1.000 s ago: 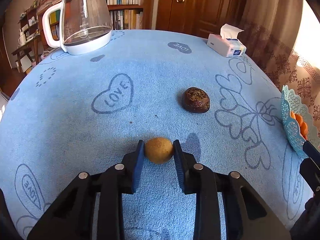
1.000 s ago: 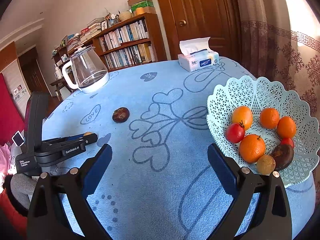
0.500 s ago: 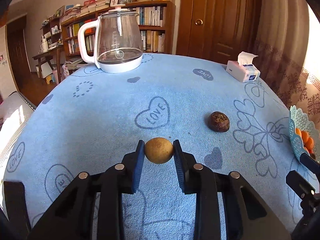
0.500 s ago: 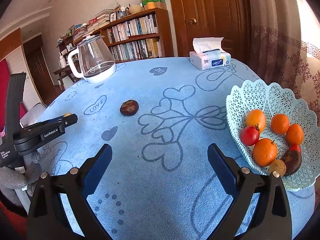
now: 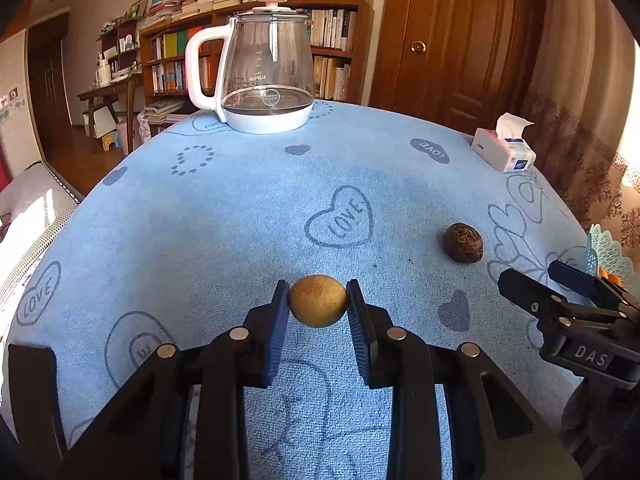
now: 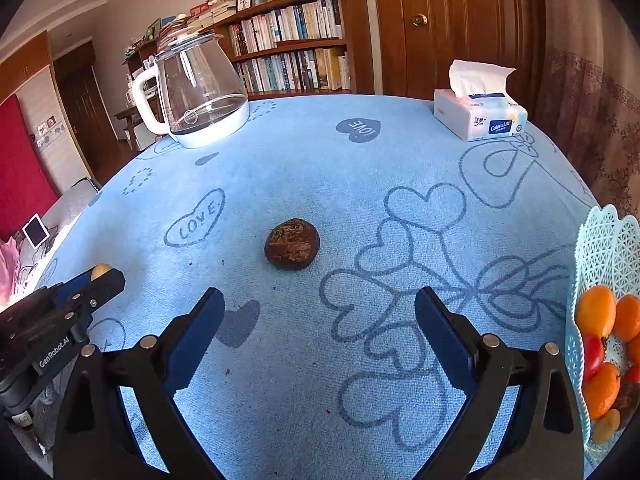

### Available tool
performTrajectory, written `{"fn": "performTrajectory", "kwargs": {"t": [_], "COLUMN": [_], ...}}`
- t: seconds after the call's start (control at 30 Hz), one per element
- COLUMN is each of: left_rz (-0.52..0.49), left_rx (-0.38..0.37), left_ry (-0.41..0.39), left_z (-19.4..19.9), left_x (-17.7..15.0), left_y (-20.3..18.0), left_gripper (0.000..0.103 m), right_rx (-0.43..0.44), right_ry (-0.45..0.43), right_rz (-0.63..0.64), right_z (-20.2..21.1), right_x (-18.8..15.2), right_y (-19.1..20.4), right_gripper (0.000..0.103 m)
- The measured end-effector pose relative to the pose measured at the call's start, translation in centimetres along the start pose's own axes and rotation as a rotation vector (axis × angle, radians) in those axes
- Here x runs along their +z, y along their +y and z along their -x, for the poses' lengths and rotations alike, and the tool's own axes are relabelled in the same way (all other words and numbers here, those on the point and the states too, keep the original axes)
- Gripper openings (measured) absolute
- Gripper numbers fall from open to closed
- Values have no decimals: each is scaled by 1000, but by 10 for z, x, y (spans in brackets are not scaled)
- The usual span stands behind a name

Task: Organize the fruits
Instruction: 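Grasp the dark brown round fruit with the right tool while the left holds the tan fruit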

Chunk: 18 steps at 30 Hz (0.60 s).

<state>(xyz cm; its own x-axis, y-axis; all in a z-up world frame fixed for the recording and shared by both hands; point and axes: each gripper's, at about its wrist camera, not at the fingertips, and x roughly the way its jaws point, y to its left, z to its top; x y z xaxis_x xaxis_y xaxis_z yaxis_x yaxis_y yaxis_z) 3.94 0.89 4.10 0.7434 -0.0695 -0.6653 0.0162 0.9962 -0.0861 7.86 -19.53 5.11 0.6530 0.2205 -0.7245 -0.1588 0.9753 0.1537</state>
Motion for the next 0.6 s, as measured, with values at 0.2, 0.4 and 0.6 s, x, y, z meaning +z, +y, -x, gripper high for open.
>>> {"fn": "performTrajectory", "kwargs": {"t": [0.2, 0.4, 0.6], "left_rz": [23, 26, 35], "left_rx": [-5, -24, -29], "left_ry": [10, 16, 33], "left_z": [0, 0, -3], "left_x": [0, -1, -3], "left_y": [6, 5, 6], "left_gripper": [29, 29, 29], "right_rx": [-3, 7, 11], "right_ry": [50, 76, 98], "right_rz": [6, 21, 35], "right_z": [-33, -50, -65], "right_x": [17, 25, 35], "right_y": [8, 15, 21], "right_gripper": [87, 77, 64]}}
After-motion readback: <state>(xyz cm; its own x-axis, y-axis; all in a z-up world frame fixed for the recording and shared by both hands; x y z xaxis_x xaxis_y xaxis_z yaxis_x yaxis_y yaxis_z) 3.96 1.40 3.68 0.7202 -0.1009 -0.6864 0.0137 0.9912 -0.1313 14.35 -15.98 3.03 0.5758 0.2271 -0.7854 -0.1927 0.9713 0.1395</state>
